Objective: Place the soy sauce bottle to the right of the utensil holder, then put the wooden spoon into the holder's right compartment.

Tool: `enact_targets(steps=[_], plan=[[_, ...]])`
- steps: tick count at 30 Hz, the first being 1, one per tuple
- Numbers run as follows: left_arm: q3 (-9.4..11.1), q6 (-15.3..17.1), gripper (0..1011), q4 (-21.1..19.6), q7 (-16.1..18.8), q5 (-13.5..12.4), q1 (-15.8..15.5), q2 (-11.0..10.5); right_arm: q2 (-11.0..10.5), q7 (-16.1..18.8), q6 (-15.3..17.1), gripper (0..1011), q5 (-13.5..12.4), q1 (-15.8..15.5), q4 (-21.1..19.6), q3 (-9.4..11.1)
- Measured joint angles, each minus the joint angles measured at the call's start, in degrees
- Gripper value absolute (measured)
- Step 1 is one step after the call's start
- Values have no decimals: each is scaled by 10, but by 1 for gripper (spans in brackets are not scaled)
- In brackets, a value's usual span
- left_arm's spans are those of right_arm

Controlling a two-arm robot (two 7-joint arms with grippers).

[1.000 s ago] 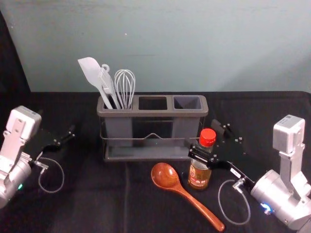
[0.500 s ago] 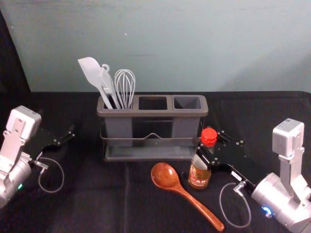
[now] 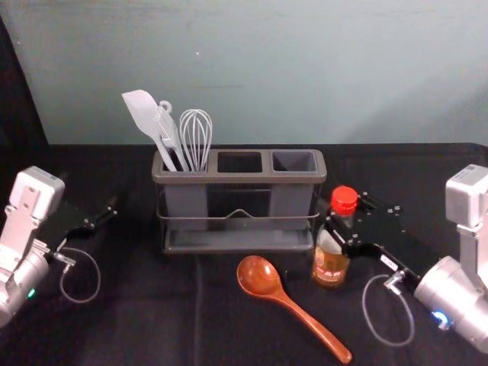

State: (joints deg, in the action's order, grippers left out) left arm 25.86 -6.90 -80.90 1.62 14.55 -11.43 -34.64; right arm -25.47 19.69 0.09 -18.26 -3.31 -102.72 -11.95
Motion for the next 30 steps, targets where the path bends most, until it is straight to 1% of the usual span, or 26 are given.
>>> enact_targets(steps=[2, 3, 5, 6, 7, 9, 13, 14, 30], plan=[[0, 0, 1011, 0, 0, 0, 0, 0, -4, -3, 6, 383, -2, 2, 1, 10], [0, 0, 1011, 0, 0, 0, 0, 0, -4, -3, 6, 383, -2, 2, 1, 10], [0, 0, 1011, 0, 0, 0, 0, 0, -6, -10, 7, 383, -9, 4, 14, 29], [0, 0, 1012, 0, 0, 0, 0, 0, -6, -11, 7, 383, -11, 4, 17, 34], [0, 0, 1012, 0, 0, 0, 0, 0, -6, -11, 7, 383, -11, 4, 17, 34], [0, 0, 1011, 0, 0, 0, 0, 0, -6, -13, 6, 383, -14, 5, 23, 41], [0, 0, 1011, 0, 0, 0, 0, 0, -6, -13, 6, 383, -14, 5, 23, 41], [0, 0, 1011, 0, 0, 0, 0, 0, -5, -14, 4, 383, -17, 6, 28, 46], [0, 0, 1012, 0, 0, 0, 0, 0, -5, -14, 4, 383, -16, 6, 27, 44]])
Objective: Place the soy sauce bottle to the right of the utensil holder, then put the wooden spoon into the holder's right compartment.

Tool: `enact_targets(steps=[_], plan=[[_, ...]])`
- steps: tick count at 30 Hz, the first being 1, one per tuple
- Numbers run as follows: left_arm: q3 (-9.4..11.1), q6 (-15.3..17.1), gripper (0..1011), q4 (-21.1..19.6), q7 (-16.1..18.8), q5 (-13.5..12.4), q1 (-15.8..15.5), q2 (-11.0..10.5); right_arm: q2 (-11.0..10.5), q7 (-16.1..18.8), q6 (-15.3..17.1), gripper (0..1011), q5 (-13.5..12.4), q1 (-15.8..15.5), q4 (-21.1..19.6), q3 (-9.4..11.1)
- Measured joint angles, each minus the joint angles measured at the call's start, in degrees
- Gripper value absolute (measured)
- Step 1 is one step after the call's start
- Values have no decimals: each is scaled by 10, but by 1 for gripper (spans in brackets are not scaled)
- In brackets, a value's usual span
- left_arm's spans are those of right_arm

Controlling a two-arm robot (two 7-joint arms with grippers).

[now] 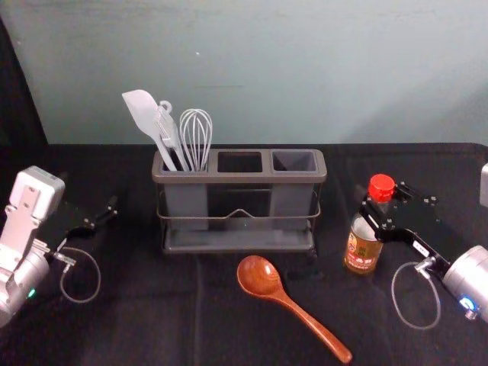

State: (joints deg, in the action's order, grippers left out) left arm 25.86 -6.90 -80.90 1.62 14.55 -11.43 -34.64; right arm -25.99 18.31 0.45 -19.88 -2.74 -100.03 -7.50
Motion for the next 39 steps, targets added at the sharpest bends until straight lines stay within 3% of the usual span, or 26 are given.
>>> enact_targets(steps=[3, 4, 6, 7, 12, 14, 22, 32, 36, 39], plan=[[0, 0, 1011, 0, 0, 0, 0, 0, 10, -12, -6, 383, 11, 6, 8, -1], [0, 0, 1011, 0, 0, 0, 0, 0, 28, -32, -18, 383, 28, 16, 22, -2], [0, 0, 1011, 0, 0, 0, 0, 0, 36, -39, -24, 383, 35, 21, 29, -2], [0, 0, 1011, 0, 0, 0, 0, 0, 51, -48, -31, 383, 47, 35, 48, -2], [0, 0, 1011, 0, 0, 0, 0, 0, 66, -51, -33, 383, 58, 55, 72, -5], [0, 0, 1012, 0, 0, 0, 0, 0, 80, -51, -33, 383, 67, 80, 101, -9], [0, 0, 1011, 0, 0, 0, 0, 0, 114, -44, -39, 383, 72, 123, 155, -16], [0, 0, 1011, 0, 0, 0, 0, 0, 136, -55, -51, 383, 88, 136, 184, -20], [0, 0, 1011, 0, 0, 0, 0, 0, 140, -56, -54, 453, 92, 136, 187, -19], [0, 0, 1011, 0, 0, 0, 0, 0, 142, -56, -56, 573, 93, 136, 188, -17]])
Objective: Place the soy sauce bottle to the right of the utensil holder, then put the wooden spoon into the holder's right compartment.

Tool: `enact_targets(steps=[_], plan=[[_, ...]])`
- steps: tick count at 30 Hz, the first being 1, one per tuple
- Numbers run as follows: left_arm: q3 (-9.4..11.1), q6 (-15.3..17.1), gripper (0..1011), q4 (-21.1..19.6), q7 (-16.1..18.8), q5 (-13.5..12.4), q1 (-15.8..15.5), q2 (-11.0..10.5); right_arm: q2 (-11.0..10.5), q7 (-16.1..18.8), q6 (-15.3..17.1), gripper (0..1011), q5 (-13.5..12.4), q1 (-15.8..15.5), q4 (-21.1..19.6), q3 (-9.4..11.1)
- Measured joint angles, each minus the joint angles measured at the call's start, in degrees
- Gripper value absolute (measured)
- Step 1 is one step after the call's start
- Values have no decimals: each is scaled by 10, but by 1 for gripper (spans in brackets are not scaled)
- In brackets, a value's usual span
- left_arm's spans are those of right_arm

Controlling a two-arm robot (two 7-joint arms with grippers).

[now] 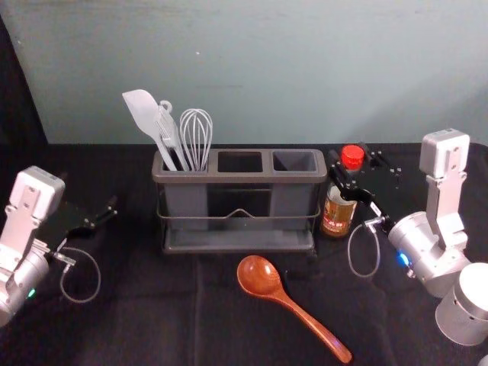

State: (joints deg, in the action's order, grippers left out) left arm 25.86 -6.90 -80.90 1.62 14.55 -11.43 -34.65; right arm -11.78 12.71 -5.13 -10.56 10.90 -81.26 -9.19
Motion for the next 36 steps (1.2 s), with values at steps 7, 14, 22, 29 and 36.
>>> enact_targets(steps=[7, 14, 22, 29, 36], plan=[[0, 0, 1011, 0, 0, 0, 0, 0, 3, -8, -10, 768, 3, -4, -15, 10], [0, 0, 1011, 0, 0, 0, 0, 0, 7, -29, -32, 998, 19, -23, -59, 26], [0, 0, 1011, 0, 0, 0, 0, 0, 2, -25, -40, 1004, 26, -71, -133, 39], [0, 0, 1012, 0, 0, 0, 0, 0, -15, 13, -33, 1004, 18, -130, -197, 19], [0, 0, 1011, 0, 0, 0, 0, 0, -25, 32, -20, 1004, 14, -162, -207, -25]])
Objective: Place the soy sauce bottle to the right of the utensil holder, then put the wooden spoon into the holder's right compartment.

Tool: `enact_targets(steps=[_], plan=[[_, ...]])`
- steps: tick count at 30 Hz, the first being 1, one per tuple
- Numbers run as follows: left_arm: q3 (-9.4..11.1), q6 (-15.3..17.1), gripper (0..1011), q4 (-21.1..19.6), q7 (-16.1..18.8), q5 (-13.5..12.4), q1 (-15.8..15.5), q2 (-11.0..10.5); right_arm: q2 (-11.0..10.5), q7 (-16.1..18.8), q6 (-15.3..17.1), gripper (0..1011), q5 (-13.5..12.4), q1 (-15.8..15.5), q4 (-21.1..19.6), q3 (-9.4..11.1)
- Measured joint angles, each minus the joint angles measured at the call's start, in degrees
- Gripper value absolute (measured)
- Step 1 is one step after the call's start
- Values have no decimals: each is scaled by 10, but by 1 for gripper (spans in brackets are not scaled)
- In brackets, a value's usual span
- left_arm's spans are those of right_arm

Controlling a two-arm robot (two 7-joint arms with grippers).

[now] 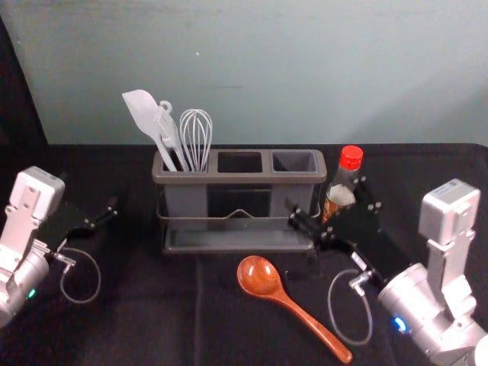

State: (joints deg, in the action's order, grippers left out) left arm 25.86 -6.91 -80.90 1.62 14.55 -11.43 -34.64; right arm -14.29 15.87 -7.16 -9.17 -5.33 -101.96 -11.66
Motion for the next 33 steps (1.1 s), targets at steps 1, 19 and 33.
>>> enact_targets(steps=[1, 19, 33], plan=[[0, 0, 1011, 0, 0, 0, 0, 0, -1, 1, 3, 1004, 1, -3, 3, -6], [0, 0, 1011, 0, 0, 0, 0, 0, -8, 5, 11, 1004, 2, -16, 16, -29], [0, 0, 1012, 0, 0, 0, 0, 0, -29, 40, 546, 1004, 93, 100, -76, -98]])
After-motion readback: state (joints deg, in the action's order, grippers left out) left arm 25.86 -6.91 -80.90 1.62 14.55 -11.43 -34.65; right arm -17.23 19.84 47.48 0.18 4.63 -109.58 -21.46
